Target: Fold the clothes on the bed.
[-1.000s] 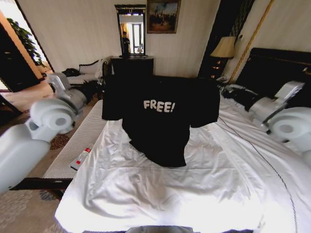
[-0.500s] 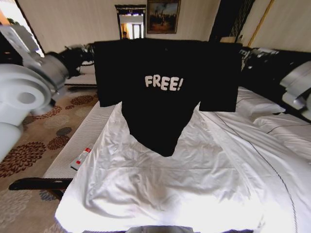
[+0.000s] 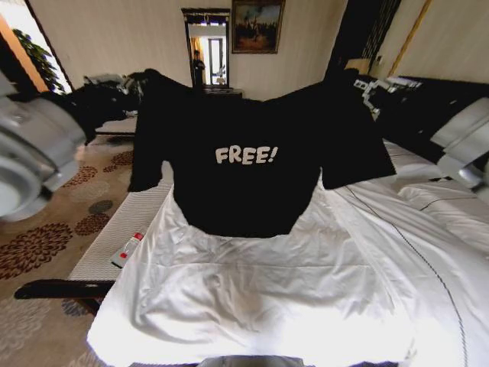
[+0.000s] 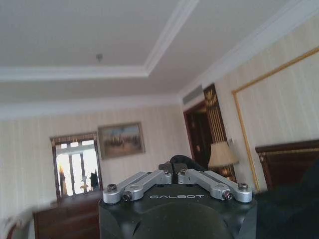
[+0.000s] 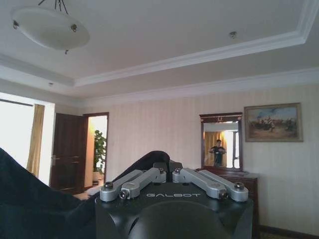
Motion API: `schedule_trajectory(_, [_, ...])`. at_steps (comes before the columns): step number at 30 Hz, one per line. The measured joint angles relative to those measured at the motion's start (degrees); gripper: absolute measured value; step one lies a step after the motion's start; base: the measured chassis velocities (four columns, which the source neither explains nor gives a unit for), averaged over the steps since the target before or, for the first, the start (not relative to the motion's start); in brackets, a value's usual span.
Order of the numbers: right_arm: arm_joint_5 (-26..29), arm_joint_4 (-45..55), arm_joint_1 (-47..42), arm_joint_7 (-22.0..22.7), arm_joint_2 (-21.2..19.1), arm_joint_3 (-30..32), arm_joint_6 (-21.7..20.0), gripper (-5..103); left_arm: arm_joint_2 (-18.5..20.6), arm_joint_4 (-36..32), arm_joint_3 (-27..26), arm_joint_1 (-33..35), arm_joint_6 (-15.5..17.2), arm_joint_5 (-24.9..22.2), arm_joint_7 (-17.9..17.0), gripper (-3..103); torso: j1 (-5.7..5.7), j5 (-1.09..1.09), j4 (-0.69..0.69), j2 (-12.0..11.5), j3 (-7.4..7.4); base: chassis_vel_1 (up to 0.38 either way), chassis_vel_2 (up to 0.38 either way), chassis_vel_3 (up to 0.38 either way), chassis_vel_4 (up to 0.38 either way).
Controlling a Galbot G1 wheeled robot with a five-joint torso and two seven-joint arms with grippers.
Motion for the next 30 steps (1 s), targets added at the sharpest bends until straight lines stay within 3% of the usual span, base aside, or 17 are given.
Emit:
schedule_trajectory(2, [1.02, 0.54, 0.52, 0.76, -0.09, 0.24, -0.31, 1, 0.62, -0.37, -1.58, 1.21, 0.01, -0.72, 0.0, 0, 0.0, 0.0, 0.01, 0.0, 0.0, 0.0, 0.0, 0.0, 0.0])
schedule_trajectory(4, [4.71, 2.16, 2.5, 3.81, -0.6, 0.81, -1.4, 1, 2.68, -1.31, -6.64, 3.37, 0.42, -4.89, -0.31, 0, -0.01, -0.03, 0.01, 0.0, 0.0, 0.0, 0.0, 0.0, 0.0])
schedule_trajectory(9, [11.1, 4.09, 4.95, 7.76, -1.74, 2.07, -3.08, 1, 5.31, -1.89, -10.96, 3.76, 1.55, -10.32, -0.75, 0, -0.01, -0.03, 0.0, 0.01, -0.01, 0.0, 0.0, 0.0, 0.0])
schedule_trajectory(10, [14.83, 5.18, 4.38, 10.0, -2.29, 5.11, -4.22, 1, 6.81, -2.3, -12.22, 3.84, 2.33, -12.88, -1.03, 0, -0.01, 0.0, 0.01, 0.0, 0.0, 0.0, 0.0, 0.0, 0.0])
schedule_trajectory(16, [23.52, 8.56, 0.77, 15.58, -2.19, 12.19, -6.27, 1, 8.93, -3.96, -15.58, 3.77, 4.69, -17.8, -2.86, 0, -0.01, -0.01, -0.01, 0.0, 0.0, 0.0, 0.0, 0.0, 0.0])
schedule_trajectory(25, [32.42, 12.16, -4.75, 24.46, -1.26, 22.96, -8.53, 1, 10.05, -7.02, -21.39, 3.22, 10.57, -29.46, -11.98, 0, 0.0, -0.01, 0.01, 0.01, 0.01, 0.0, 0.0, 0.0, 0.0])
schedule_trajectory(30, [42.82, 12.13, -5.16, 29.8, -2.58, 30.74, -9.77, 1, 10.22, -7.07, -26.3, 3.17, 12.83, -37.33, -17.95, 0, 0.0, -0.02, 0.0, 0.0, 0.01, 0.0, 0.0, 0.0, 0.0])
